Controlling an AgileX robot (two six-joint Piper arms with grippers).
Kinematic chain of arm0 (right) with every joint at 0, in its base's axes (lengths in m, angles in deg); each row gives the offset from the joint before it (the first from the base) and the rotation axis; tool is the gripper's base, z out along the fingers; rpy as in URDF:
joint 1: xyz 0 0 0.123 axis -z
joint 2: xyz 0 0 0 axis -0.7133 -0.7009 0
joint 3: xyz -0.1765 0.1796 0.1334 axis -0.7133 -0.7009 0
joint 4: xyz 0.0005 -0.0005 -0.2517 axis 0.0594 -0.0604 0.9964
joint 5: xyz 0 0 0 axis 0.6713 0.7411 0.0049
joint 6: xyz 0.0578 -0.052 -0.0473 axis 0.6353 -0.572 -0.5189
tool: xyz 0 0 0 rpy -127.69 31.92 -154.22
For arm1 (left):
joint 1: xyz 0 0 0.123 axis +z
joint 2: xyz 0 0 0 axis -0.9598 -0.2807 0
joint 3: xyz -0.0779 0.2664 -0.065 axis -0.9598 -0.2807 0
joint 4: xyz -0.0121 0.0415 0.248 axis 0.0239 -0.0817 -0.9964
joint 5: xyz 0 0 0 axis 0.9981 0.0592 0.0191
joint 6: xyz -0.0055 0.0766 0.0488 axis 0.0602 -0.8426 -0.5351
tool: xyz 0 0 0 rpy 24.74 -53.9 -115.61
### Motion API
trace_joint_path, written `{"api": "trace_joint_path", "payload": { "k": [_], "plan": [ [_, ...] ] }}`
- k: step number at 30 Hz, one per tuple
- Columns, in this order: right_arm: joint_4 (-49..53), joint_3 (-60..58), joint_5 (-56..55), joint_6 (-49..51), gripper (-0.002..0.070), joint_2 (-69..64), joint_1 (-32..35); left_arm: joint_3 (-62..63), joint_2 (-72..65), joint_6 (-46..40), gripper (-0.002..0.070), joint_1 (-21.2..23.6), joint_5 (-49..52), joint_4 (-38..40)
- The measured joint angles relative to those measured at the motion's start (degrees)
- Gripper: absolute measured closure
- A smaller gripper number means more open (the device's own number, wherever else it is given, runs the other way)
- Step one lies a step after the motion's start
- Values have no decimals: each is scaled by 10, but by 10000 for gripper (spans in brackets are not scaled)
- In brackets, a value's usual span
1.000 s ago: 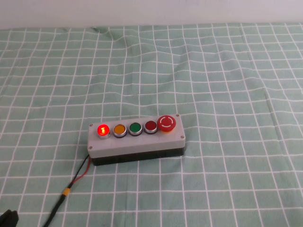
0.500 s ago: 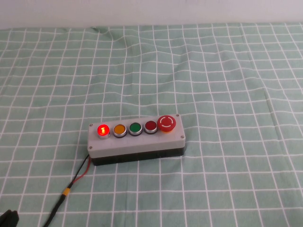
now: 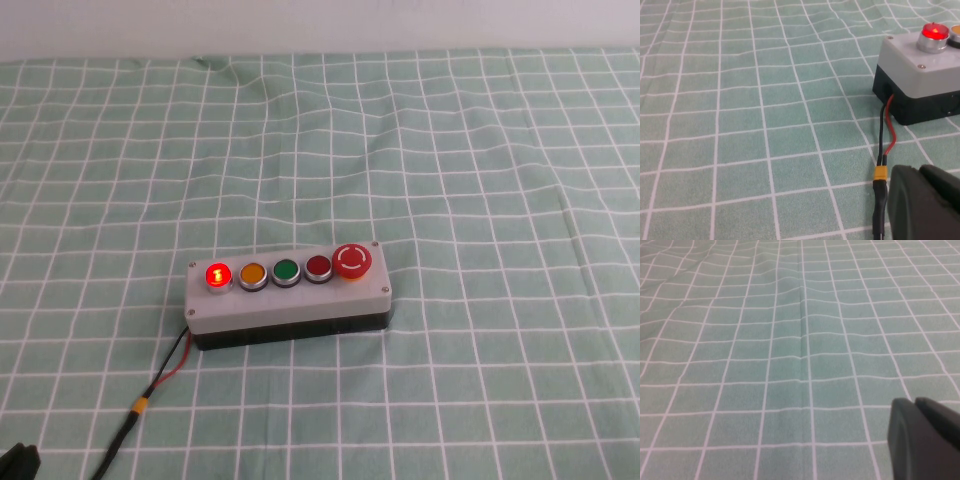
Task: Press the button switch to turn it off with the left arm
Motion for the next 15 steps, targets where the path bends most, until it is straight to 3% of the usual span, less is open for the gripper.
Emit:
{"api": "trace_joint_path", "payload": {
  "k": [7,15],
  "plan": [
    [0,0,0,0,694,0,0,0,0,1,677,0,-60,1],
    [0,0,0,0,694,0,0,0,0,9,677,0,-303,2]
  ]
}}
